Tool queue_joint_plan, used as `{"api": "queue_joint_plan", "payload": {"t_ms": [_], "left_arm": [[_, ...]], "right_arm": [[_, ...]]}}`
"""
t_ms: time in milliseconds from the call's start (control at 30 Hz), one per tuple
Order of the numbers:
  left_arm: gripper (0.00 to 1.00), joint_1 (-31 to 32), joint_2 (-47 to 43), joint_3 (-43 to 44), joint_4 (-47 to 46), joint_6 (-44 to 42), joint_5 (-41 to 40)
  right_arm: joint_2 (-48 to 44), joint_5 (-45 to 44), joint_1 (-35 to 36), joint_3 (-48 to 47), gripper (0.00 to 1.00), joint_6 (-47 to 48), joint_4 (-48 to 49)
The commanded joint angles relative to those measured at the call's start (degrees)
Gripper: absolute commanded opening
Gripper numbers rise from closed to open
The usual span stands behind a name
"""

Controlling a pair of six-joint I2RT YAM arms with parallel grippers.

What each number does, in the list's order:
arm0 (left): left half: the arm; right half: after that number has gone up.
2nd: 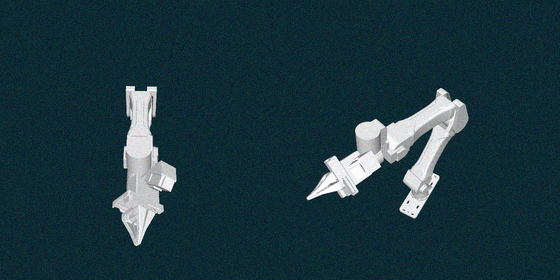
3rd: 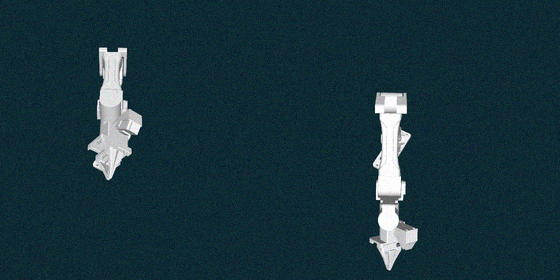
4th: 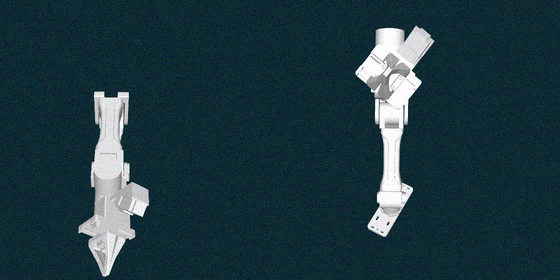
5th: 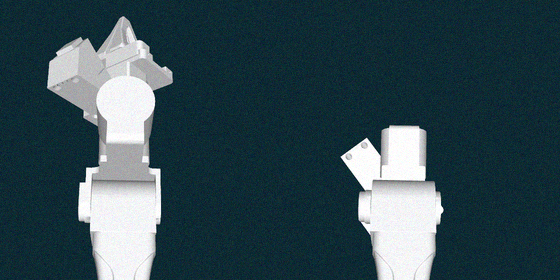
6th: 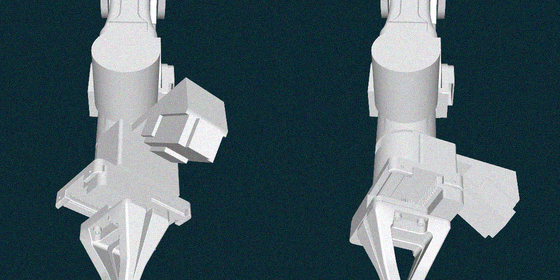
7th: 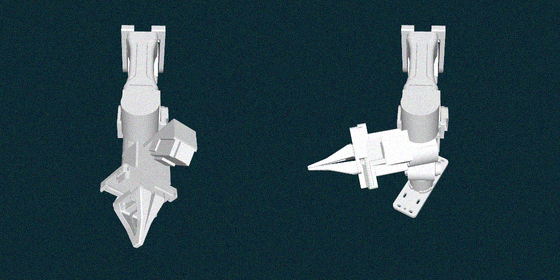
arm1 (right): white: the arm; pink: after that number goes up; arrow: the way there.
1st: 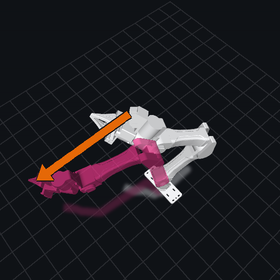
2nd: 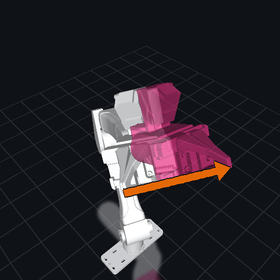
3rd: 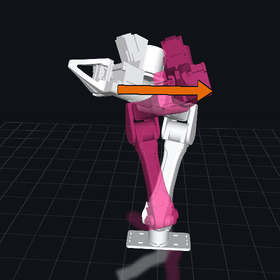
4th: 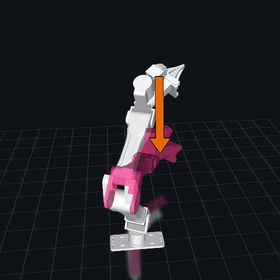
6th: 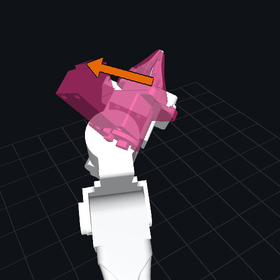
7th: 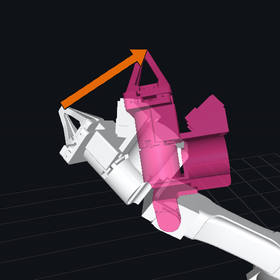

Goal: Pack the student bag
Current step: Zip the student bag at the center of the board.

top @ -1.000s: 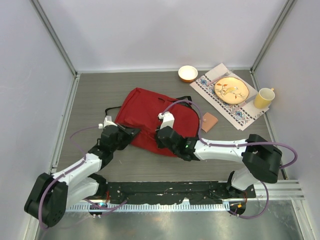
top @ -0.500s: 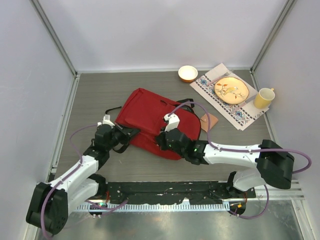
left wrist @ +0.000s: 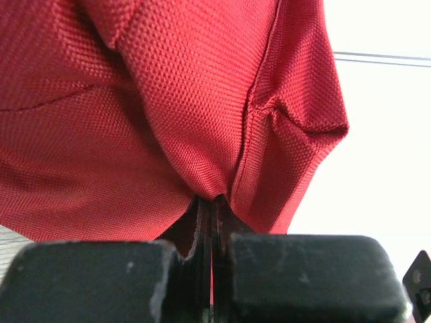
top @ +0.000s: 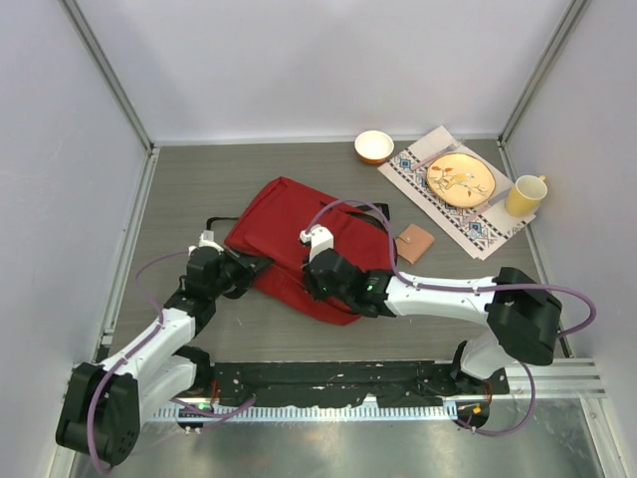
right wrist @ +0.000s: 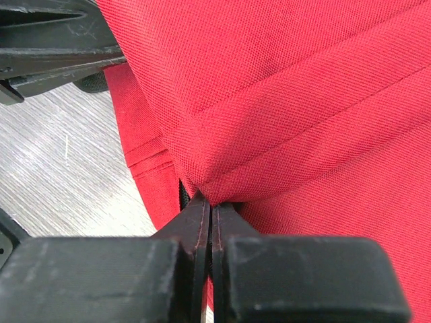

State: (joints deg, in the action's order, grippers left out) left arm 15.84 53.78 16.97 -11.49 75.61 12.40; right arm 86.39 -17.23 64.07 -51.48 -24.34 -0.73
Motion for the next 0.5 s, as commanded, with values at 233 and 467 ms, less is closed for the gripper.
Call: {"api": "queue_joint_plan", "payload": {"t_ms": [233, 467], "left_arm": [[0.00, -2.48, -2.27, -0.10, -2.67, -0.03, -9.59], [0.00, -2.48, -2.98, -0.80, -2.66, 0.32, -9.94]], "right_arm": [[0.19, 0.00, 0.53, 2.43, 0.03, -9.76, -1.30], [-1.93, 8.87, 0.44, 5.61, 0.03, -7.40, 3.82]]}}
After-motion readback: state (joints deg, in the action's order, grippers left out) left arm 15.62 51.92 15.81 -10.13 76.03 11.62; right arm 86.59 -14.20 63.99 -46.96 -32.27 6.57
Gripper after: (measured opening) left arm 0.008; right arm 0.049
